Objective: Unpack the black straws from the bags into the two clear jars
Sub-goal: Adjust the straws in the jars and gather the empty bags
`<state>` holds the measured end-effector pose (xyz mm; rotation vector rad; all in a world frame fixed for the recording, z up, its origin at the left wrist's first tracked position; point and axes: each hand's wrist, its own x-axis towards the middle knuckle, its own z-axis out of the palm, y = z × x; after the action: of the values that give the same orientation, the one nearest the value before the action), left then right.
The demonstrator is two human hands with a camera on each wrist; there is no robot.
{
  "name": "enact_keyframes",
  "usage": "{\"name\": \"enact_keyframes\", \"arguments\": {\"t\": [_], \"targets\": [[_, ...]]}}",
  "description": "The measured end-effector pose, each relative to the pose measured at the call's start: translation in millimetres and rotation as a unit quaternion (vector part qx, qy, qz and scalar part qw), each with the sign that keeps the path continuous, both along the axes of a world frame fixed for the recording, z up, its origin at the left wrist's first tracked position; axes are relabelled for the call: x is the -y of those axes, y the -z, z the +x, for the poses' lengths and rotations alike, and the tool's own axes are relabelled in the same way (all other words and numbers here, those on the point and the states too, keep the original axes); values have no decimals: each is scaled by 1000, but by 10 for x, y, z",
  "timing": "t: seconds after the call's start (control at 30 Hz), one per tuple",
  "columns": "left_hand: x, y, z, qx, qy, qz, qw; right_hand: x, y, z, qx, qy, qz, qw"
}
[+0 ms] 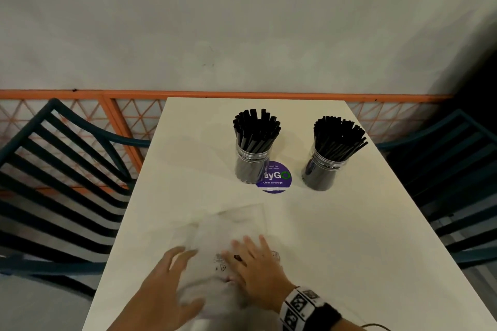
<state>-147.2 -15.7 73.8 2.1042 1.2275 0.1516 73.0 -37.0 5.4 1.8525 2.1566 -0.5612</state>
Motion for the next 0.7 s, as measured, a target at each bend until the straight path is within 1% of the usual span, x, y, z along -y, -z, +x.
{"name": "enact_keyframes", "arguments": {"t": [0.07,0.1,0.13,0.17,0.2,0.23,0.33,0.4,0.47,0.53,0.6,0.67,0.7], "targets": [[43,-36,224,29,43,70,996,-23,39,-60,1,-2,-9,1000],[52,36,322,12,81,123,989,-42,38,-79,2,-1,-15,1000],[53,157,389,-31,110,156,981,-51,58,-81,4,-9,-13,1000],[40,330,420,-82,128,169,974,-54,74,-66,6,-18,-12,1000],[25,480,423,-123,129,150,972,-45,64,-34,10,-22,-12,1000],[8,653,405,-141,127,141,972,-42,76,8,0,-25,-7,1000],[-75,1003,250,-123,138,158,970,-31,86,113,-37,-21,3,999],[-81,1076,225,-123,142,143,972,-27,83,170,-56,-27,4,998],[-72,1076,271,-138,138,136,971,-41,31,238,-88,-27,24,995],[-74,1006,314,-147,113,153,971,-25,-48,351,-150,-37,77,985],[-87,847,364,-153,84,173,969,-12,-204,522,-248,-23,131,960],[-91,633,453,-139,46,215,965,15,-342,757,-310,36,187,931],[-101,500,529,-132,43,214,967,29,-406,907,-333,73,223,913]]}}
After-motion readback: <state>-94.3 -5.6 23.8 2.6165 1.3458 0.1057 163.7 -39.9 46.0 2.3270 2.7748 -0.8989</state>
